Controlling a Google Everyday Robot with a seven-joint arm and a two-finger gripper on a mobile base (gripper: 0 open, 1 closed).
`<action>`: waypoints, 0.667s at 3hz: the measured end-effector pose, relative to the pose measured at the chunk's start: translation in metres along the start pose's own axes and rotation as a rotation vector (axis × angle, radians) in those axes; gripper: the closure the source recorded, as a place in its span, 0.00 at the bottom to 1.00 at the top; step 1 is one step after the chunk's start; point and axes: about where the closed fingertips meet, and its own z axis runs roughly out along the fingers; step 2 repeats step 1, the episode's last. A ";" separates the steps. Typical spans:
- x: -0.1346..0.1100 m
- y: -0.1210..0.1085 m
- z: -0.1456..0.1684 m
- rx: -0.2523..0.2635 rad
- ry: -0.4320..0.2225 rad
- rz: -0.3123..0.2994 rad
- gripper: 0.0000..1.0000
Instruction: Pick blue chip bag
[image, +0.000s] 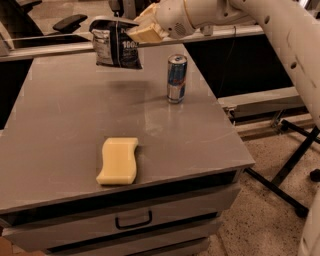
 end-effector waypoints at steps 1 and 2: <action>0.000 0.000 0.000 0.000 0.000 0.000 1.00; 0.000 0.000 0.000 0.000 0.000 0.000 1.00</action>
Offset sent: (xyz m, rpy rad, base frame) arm 0.0000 0.0000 0.0000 0.0000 0.0000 0.0000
